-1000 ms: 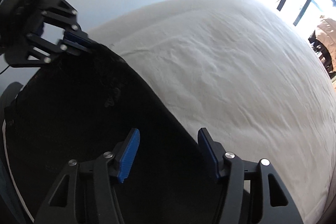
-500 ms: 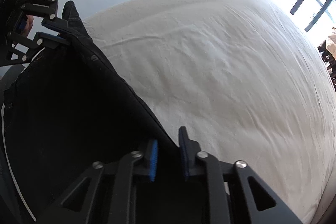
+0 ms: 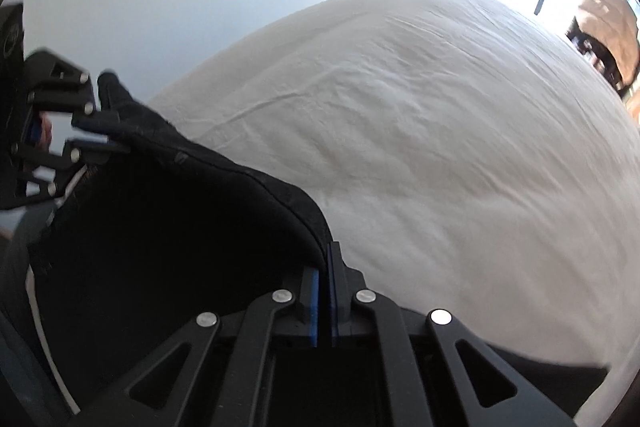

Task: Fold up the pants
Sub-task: 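Lift the waistband with both grippers and fold it over toward the hems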

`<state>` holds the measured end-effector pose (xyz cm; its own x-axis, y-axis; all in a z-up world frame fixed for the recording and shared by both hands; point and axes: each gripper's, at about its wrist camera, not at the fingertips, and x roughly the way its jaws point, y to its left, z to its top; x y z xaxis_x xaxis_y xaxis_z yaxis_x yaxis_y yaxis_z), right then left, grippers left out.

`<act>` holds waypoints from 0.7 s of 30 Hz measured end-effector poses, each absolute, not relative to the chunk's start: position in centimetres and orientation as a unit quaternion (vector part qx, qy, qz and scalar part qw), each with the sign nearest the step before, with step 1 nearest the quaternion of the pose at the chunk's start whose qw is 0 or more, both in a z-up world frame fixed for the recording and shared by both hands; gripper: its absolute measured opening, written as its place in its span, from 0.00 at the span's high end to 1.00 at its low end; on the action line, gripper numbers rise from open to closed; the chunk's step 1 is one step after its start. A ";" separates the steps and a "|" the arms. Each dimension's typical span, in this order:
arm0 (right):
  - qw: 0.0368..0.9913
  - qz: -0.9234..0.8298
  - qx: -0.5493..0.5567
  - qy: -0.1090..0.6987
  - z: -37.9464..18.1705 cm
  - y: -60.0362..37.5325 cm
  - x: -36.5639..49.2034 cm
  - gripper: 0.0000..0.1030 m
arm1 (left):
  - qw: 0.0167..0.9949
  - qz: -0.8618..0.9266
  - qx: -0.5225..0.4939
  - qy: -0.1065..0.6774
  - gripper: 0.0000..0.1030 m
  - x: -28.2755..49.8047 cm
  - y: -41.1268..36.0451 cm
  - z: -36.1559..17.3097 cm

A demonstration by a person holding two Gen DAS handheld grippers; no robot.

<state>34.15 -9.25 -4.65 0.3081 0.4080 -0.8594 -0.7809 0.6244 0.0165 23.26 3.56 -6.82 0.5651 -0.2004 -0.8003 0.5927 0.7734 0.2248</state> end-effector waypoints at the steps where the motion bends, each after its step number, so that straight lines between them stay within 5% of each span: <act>1: 0.786 0.378 -0.195 0.449 -4.7 -9.5 33.6 0.96 | 0.852 -0.232 0.237 0.405 0.94 22.8 3.5 -6.7; 11: 0.811 0.374 -0.062 0.446 -5.1 -9.8 27.6 0.95 | 0.852 -0.238 0.206 0.418 0.94 16.8 2.1 -6.8; 21: 0.815 0.368 -0.098 0.436 -5.5 -11.3 20.1 0.95 | 0.835 -0.257 0.218 0.435 0.94 8.7 1.3 -8.3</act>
<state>20.10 -11.29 -5.50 0.3493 0.5153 -0.7826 -0.6864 0.7093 0.1607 8.73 1.28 -8.31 0.4890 -0.2387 -0.8390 0.6187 0.7729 0.1407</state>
